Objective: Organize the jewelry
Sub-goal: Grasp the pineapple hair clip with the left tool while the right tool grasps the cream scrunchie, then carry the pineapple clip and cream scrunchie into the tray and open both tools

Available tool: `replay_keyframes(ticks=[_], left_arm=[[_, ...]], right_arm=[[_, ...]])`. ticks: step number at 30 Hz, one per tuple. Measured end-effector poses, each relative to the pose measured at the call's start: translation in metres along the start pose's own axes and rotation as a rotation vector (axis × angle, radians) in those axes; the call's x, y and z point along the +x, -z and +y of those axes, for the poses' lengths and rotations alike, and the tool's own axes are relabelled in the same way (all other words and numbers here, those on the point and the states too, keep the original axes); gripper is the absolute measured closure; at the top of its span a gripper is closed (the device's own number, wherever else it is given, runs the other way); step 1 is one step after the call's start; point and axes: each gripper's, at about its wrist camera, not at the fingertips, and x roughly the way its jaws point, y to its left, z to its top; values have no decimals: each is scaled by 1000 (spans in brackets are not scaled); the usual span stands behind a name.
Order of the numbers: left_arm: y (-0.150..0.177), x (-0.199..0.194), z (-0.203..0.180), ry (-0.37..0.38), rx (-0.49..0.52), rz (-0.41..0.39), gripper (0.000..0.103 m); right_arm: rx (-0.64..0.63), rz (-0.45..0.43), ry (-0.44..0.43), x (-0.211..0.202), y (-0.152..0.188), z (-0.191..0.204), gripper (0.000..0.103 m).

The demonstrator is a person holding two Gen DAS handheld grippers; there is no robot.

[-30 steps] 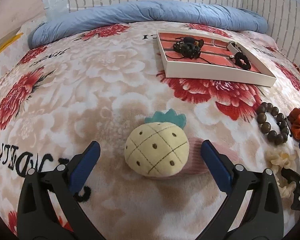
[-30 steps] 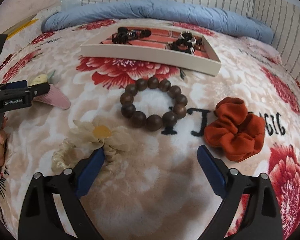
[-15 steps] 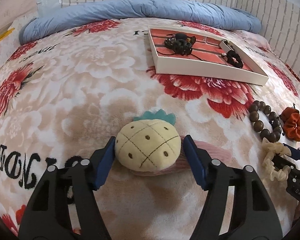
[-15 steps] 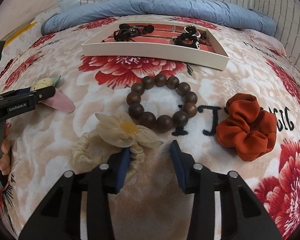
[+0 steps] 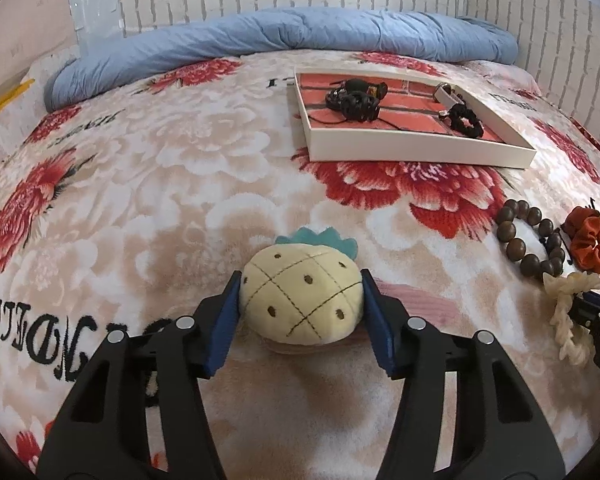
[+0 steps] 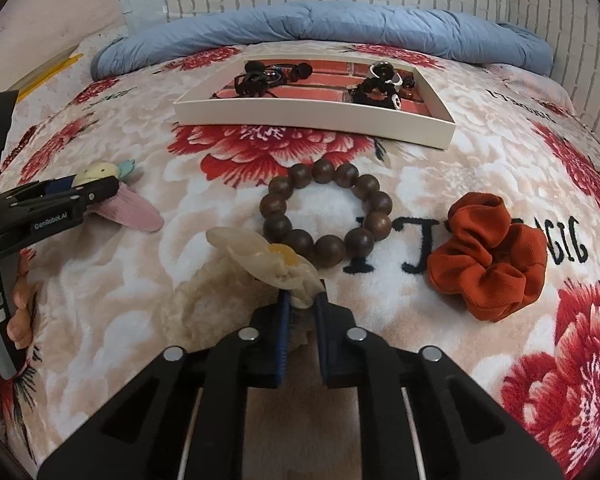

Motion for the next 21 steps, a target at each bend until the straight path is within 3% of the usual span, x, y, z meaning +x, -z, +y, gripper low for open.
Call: replay_keyframes(ticks=[12, 21], left_arm=[[-14, -29, -6, 11, -8, -72, 49], [-63, -40, -34, 17, 15, -147, 49]], right_arm=[[8, -84, -58, -27, -19, -14, 91], [56, -159, -38, -26, -71, -49, 91]])
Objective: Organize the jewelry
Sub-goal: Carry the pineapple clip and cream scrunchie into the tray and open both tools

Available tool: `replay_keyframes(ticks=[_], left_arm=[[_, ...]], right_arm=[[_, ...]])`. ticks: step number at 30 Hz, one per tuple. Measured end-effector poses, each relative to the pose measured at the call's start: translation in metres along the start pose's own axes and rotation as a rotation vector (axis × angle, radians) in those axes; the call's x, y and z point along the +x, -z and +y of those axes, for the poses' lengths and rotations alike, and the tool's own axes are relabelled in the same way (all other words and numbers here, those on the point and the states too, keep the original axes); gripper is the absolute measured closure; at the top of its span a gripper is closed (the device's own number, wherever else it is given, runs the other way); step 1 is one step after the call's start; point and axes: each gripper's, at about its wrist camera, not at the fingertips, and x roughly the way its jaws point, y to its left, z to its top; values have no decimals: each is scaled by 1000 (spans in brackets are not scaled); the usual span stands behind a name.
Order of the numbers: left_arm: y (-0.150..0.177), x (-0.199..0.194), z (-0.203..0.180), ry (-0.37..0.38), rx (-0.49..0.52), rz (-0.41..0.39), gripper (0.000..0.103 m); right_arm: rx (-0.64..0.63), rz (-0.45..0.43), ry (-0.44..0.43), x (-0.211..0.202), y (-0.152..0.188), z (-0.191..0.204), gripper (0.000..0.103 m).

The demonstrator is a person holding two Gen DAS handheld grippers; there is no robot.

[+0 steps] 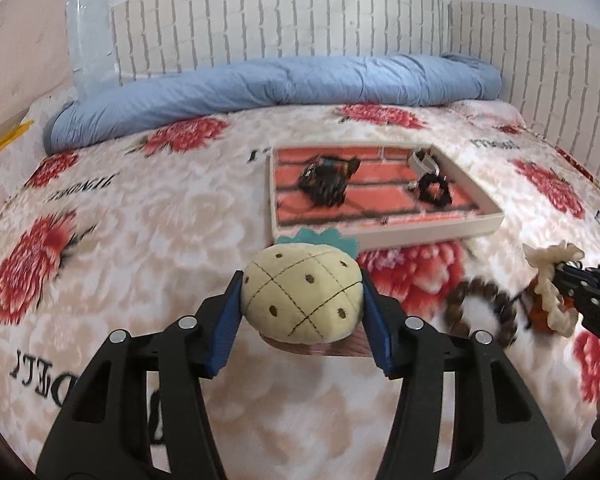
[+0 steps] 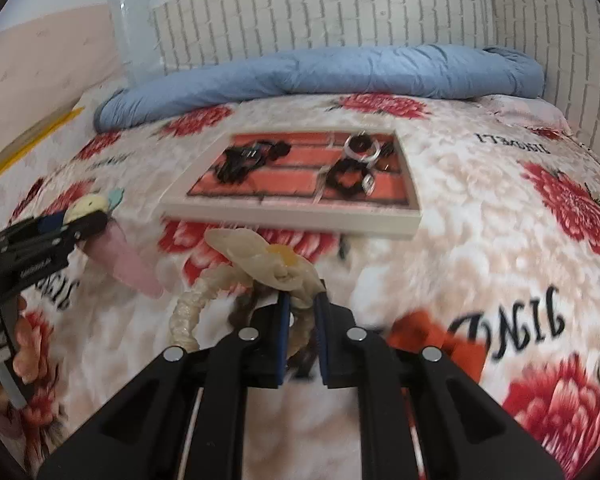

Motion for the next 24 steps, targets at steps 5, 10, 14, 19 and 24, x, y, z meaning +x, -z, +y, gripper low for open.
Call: replay_keyframes(ticks=[5, 10, 14, 19, 24], left_arm=[[-30, 17, -15, 10, -6, -35, 49], [-65, 38, -30, 27, -11, -78, 49], [-84, 57, -38, 52, -28, -90, 49], [-94, 85, -41, 59, -37, -90, 49], [-90, 113, -38, 54, -56, -71, 49]], right_arm=[[34, -38, 12, 14, -34, -17, 91], [55, -78, 29, 33, -66, -27, 91], [49, -86, 46, 53, -84, -29, 91], [47, -89, 67, 84, -100, -32, 91], [36, -75, 100, 112, -100, -29, 91]])
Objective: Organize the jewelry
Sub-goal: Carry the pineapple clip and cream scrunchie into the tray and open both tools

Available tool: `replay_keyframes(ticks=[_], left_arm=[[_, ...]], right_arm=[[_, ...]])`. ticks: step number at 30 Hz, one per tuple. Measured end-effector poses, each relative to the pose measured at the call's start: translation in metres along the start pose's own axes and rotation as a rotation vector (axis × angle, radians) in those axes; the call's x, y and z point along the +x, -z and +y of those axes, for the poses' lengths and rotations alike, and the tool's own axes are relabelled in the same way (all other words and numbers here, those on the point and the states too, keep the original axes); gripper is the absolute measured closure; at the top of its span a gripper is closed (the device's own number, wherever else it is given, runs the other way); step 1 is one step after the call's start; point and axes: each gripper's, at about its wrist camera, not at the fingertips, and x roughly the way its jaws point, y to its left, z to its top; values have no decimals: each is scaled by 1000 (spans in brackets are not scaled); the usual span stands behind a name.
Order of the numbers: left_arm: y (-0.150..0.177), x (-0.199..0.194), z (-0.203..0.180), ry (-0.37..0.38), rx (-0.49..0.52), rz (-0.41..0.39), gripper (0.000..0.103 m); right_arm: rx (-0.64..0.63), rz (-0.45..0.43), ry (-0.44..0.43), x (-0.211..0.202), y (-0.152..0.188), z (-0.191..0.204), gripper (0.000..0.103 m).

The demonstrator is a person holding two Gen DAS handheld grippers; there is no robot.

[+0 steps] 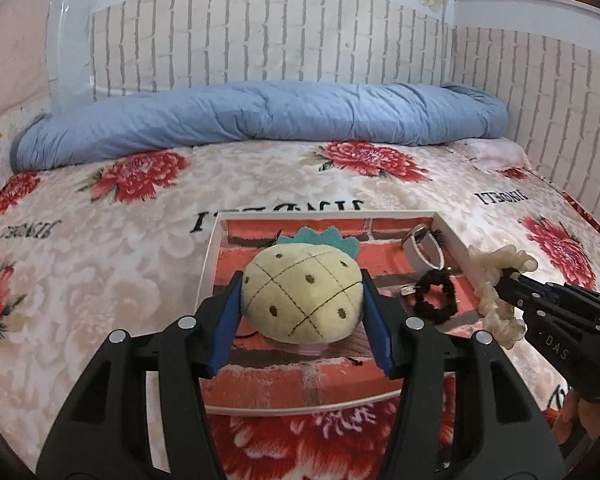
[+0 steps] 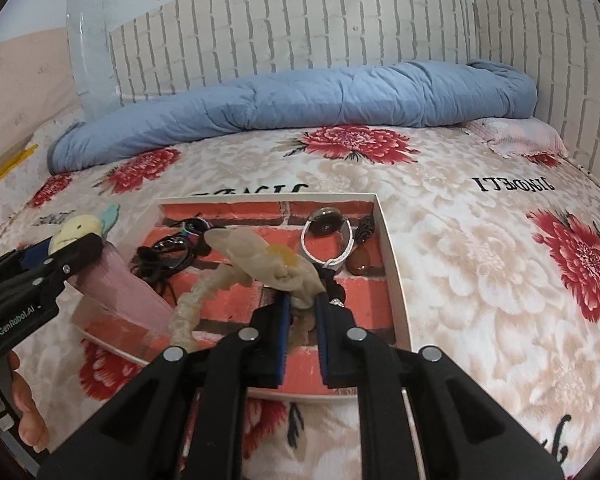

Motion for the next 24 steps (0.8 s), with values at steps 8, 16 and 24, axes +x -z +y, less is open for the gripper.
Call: replay_keyframes(ticks=[8, 16, 24], left_arm=[[8, 22, 7, -7, 0, 26, 49], [16, 35, 8, -3, 7, 60, 48], [22, 50, 19, -13, -12, 91, 47]], right_arm=[[-27, 19, 33, 29, 5, 11, 91], [-58, 54, 41, 50, 14, 9, 91], [-87, 77, 44, 62, 16, -1, 91]])
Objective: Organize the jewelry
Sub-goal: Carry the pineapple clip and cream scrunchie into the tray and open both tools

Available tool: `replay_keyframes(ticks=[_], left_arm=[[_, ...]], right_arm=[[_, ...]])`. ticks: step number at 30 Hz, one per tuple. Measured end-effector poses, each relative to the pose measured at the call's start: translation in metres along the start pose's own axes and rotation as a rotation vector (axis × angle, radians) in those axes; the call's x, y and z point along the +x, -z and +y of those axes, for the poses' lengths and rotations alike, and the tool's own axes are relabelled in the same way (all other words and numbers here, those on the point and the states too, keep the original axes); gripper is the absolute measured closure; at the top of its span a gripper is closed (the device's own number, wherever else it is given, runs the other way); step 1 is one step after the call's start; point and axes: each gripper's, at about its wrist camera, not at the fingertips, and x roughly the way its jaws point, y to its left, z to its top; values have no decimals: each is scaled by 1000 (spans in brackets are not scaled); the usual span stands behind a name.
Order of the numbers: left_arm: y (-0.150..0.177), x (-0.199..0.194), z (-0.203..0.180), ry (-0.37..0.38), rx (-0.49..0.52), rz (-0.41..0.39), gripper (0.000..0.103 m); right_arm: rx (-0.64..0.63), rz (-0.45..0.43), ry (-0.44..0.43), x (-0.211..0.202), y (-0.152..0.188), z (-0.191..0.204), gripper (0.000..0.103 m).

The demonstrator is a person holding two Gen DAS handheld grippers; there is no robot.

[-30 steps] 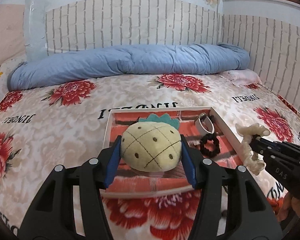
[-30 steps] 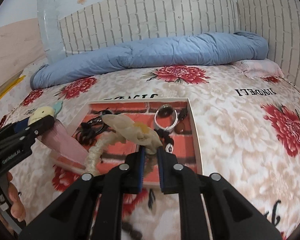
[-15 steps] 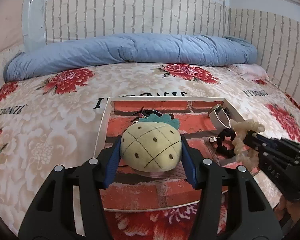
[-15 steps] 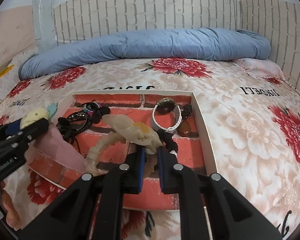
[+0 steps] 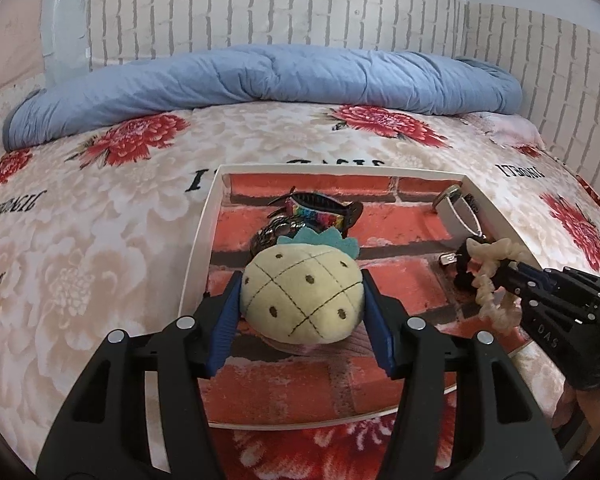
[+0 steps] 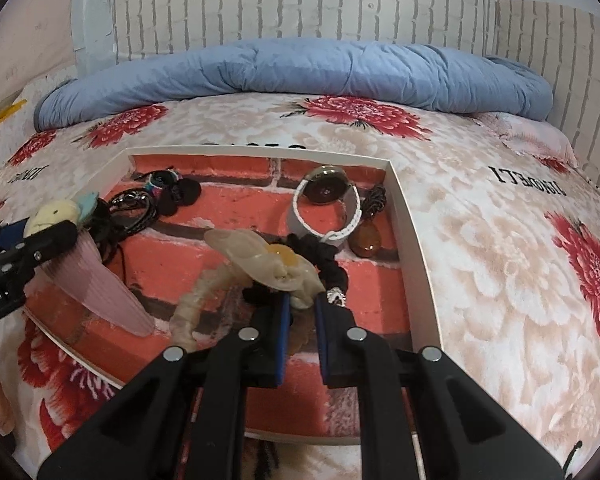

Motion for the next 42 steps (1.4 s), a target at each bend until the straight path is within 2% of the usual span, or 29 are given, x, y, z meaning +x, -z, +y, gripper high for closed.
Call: replay_keyframes(ticks=[17, 30, 38, 42], left_arm=[[9, 20, 5, -41, 15, 46, 46], [12, 27, 7, -35, 6, 71, 45], [12, 28, 7, -43, 9, 74, 38], [12, 26, 7, -42, 14, 67, 33]], right_arm=[[23, 20, -9, 14, 4, -12, 90], [29, 12, -24, 17, 3, -14, 87], [27, 12, -22, 17, 3, -14, 86], [18, 9, -20, 16, 2, -12, 81]])
